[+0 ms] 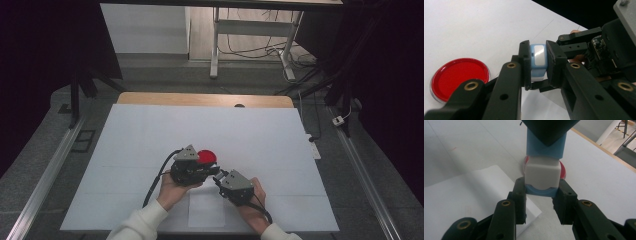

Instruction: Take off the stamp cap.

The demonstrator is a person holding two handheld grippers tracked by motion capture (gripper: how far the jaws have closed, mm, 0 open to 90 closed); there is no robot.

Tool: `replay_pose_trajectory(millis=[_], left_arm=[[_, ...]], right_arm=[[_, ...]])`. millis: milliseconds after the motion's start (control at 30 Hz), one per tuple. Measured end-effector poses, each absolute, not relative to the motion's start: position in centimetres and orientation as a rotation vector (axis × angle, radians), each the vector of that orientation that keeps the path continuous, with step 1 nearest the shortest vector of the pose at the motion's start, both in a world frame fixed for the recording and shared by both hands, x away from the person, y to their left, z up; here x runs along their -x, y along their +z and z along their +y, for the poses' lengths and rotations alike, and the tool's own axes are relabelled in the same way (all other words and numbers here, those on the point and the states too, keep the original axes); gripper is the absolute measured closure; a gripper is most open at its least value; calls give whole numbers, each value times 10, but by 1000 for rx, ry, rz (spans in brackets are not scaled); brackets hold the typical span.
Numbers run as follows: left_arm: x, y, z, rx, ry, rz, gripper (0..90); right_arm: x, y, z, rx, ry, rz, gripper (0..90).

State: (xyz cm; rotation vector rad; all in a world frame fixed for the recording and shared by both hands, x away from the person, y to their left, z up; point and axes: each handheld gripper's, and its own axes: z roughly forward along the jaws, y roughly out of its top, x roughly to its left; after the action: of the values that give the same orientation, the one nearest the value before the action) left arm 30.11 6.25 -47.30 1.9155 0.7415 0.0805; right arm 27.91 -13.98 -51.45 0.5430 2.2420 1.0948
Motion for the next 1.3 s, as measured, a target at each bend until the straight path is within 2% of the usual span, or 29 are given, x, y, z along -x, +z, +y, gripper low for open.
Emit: replay_pose_trajectory(millis=[533, 633, 767, 1300], left_arm=[[-302, -472, 63, -1897, 66, 746, 757], [-302, -467, 71, -1878, 127, 765, 758], [-305, -466, 80, -1851, 96, 777, 757], [-304, -469, 73, -1885, 89, 756, 756]], right_arm=[[-279, -515, -143, -632, 1146, 2245, 648], [-280, -519, -145, -608, 1082, 2259, 649], [-283, -518, -149, -624, 1093, 2245, 649], [-286, -514, -164, -666, 1123, 2234, 647]])
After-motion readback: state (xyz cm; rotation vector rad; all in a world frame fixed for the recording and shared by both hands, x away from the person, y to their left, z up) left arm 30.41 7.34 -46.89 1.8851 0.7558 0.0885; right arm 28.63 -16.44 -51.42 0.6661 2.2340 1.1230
